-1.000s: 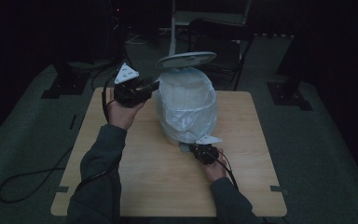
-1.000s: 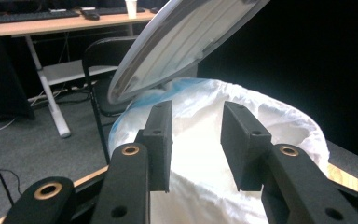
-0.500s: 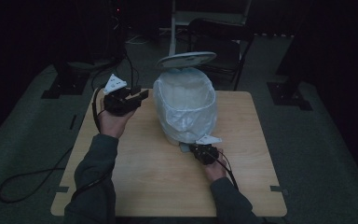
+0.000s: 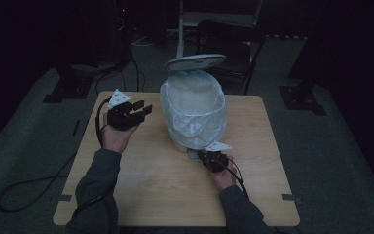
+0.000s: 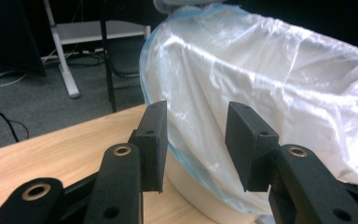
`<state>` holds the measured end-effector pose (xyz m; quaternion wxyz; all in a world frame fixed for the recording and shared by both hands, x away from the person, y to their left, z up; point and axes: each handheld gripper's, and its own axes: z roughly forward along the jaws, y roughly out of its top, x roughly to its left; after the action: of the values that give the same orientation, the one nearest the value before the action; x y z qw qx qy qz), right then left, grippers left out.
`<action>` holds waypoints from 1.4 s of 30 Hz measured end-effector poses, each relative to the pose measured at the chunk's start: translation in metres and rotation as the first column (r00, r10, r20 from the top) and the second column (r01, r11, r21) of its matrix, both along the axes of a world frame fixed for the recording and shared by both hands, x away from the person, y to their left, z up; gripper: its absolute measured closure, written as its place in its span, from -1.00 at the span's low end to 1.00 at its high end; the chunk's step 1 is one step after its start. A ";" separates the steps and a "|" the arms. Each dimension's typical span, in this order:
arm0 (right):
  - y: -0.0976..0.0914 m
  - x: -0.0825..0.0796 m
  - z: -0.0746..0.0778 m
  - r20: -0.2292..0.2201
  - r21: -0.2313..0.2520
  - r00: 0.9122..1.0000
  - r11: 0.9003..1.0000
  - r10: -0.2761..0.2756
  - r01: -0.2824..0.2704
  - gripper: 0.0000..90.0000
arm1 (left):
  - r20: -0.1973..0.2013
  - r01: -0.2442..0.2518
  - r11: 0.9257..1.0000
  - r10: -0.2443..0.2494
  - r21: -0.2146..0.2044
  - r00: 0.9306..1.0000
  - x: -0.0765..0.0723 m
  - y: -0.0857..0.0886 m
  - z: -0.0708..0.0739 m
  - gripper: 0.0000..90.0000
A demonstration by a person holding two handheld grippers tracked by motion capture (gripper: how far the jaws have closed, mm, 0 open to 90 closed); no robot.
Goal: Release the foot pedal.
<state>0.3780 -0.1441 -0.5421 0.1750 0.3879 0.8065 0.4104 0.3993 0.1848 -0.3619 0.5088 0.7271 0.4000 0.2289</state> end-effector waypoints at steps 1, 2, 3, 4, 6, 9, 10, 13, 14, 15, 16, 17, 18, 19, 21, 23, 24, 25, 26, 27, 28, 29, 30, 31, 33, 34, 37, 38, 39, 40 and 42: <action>0.000 0.000 0.000 0.000 0.000 1.000 1.000 0.000 0.000 1.00 | 0.000 0.000 1.000 0.000 0.000 1.000 0.000 0.000 0.000 0.34; 0.000 0.000 0.000 -0.001 0.003 1.000 1.000 -0.001 0.001 1.00 | -0.005 0.000 1.000 0.000 0.002 1.000 -0.001 0.001 -0.003 0.34; 0.000 0.000 0.000 0.000 0.005 1.000 1.000 -0.002 0.002 1.00 | -0.009 -0.001 1.000 0.001 0.000 1.000 -0.001 0.001 -0.005 0.34; 0.000 0.000 0.000 0.000 0.004 1.000 1.000 -0.003 0.003 1.00 | -0.012 -0.002 1.000 0.002 -0.001 1.000 -0.002 0.002 -0.006 0.34; 0.000 -0.001 0.001 0.003 0.002 1.000 1.000 -0.006 0.005 1.00 | -0.017 -0.005 1.000 0.004 -0.004 1.000 -0.002 0.003 -0.009 0.34; 0.002 -0.003 0.000 -0.022 0.002 1.000 1.000 0.017 -0.017 1.00 | -0.021 -0.006 1.000 0.006 -0.007 1.000 -0.003 0.005 -0.012 0.34; 0.003 -0.005 -0.002 -0.022 -0.016 0.999 0.999 0.028 -0.029 1.00 | -0.023 -0.005 1.000 0.005 -0.011 1.000 -0.003 0.005 -0.013 0.34; 0.005 -0.011 -0.004 -0.010 -0.042 0.999 0.998 0.038 -0.038 1.00 | -0.027 -0.005 1.000 0.005 -0.011 1.000 -0.003 0.005 -0.016 0.34; 0.005 -0.011 -0.004 -0.013 -0.054 0.999 0.998 0.030 -0.030 1.00 | -0.030 -0.005 1.000 0.005 -0.011 1.000 -0.003 0.005 -0.017 0.34; 0.005 -0.011 -0.004 -0.013 -0.054 1.000 0.998 0.028 -0.028 1.00 | -0.031 -0.004 1.000 0.004 -0.010 1.000 -0.004 0.005 -0.017 0.34; 0.004 -0.011 -0.004 -0.011 -0.051 1.000 0.998 0.024 -0.024 1.00 | -0.032 -0.005 1.000 0.005 -0.012 0.999 -0.004 0.006 -0.018 0.34; 0.003 -0.011 -0.004 -0.011 -0.052 1.000 0.998 0.023 -0.023 1.00 | -0.034 -0.005 1.000 0.005 -0.011 0.999 -0.004 0.006 -0.019 0.34; 0.003 -0.012 -0.004 -0.011 -0.053 1.000 0.998 0.021 -0.022 1.00 | -0.035 -0.006 1.000 0.006 -0.012 0.999 -0.004 0.007 -0.019 0.34; 0.002 -0.013 -0.004 -0.010 -0.052 1.000 0.998 0.020 -0.021 1.00 | -0.037 -0.008 1.000 0.008 -0.011 0.999 -0.004 0.007 -0.020 0.34; 0.000 -0.015 -0.002 -0.005 -0.054 1.000 0.998 0.020 -0.020 1.00 | -0.040 -0.012 1.000 0.011 -0.015 0.999 -0.004 0.009 -0.022 0.34; -0.004 -0.017 0.000 0.003 -0.053 1.000 0.999 0.012 -0.011 1.00 | -0.043 -0.014 1.000 0.013 -0.017 0.999 -0.004 0.010 -0.024 0.33; -0.007 -0.017 0.002 0.009 -0.053 1.000 0.999 0.004 -0.003 1.00 | -0.045 -0.015 1.000 0.014 -0.016 0.999 -0.005 0.011 -0.024 0.33; -0.010 -0.017 0.004 0.013 -0.050 1.000 0.999 -0.008 0.009 1.00 | -0.045 -0.015 1.000 0.014 -0.016 0.999 -0.005 0.011 -0.024 0.33; -0.015 -0.017 0.006 0.016 -0.045 1.000 0.999 -0.020 0.021 1.00 | -0.048 -0.019 1.000 0.018 -0.018 0.999 -0.005 0.013 -0.026 0.33; -0.019 -0.016 0.008 0.018 -0.040 0.999 0.998 -0.037 0.038 1.00 | -0.049 -0.022 1.000 0.021 -0.020 0.999 -0.006 0.014 -0.027 0.32; -0.024 -0.015 0.009 0.013 -0.035 0.998 0.998 -0.054 0.055 1.00 | -0.051 -0.024 0.999 0.023 -0.023 0.998 -0.006 0.015 -0.029 0.32; -0.030 -0.013 0.010 0.013 -0.034 0.997 0.997 -0.070 0.070 1.00 | -0.051 -0.027 0.999 0.026 -0.023 0.998 -0.007 0.016 -0.030 0.32; -0.035 -0.012 0.011 0.008 -0.035 0.996 0.996 -0.086 0.086 1.00 | -0.052 -0.032 0.999 0.031 -0.026 0.998 -0.007 0.016 -0.031 0.32; -0.040 -0.010 0.011 0.007 -0.037 0.995 0.994 -0.099 0.099 1.00 | -0.052 -0.032 0.999 0.031 -0.026 0.998 -0.007 0.016 -0.031 0.32; -0.050 -0.007 0.013 0.001 -0.034 0.992 0.991 -0.130 0.130 1.00 | -0.060 -0.038 0.999 0.036 -0.034 0.998 -0.009 0.019 -0.035 0.32; -0.055 -0.005 0.014 0.004 -0.037 0.990 0.989 -0.142 0.142 1.00 | -0.064 -0.039 0.999 0.036 -0.036 0.997 -0.009 0.020 -0.037 0.31; -0.064 -0.002 0.016 0.002 -0.044 0.986 0.985 -0.167 0.167 1.00 | -0.074 -0.042 0.998 0.040 -0.037 0.996 -0.010 0.021 -0.042 0.31; -0.069 0.000 0.016 0.000 -0.046 0.984 0.983 -0.180 0.180 1.00 | -0.080 -0.043 0.998 0.040 -0.037 0.996 -0.011 0.021 -0.044 0.31; -0.078 0.002 0.017 -0.001 -0.047 0.979 0.978 -0.205 0.205 1.00 | -0.091 -0.043 0.999 0.040 -0.034 0.995 -0.012 0.022 -0.050 0.31; -0.082 0.003 0.017 -0.006 -0.045 0.976 0.975 -0.218 0.218 1.00 | -0.096 -0.043 0.998 0.039 -0.035 0.995 -0.012 0.022 -0.052 0.31; -0.089 0.005 0.016 -0.017 -0.047 0.970 0.970 -0.241 0.240 0.97 | -0.106 -0.044 0.998 0.040 -0.038 0.994 -0.014 0.023 -0.057 0.31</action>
<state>0.3829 -0.2334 -0.5262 0.2229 0.4833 0.7645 0.3637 0.3858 0.2077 -0.4194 0.4965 0.7192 0.4461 0.1927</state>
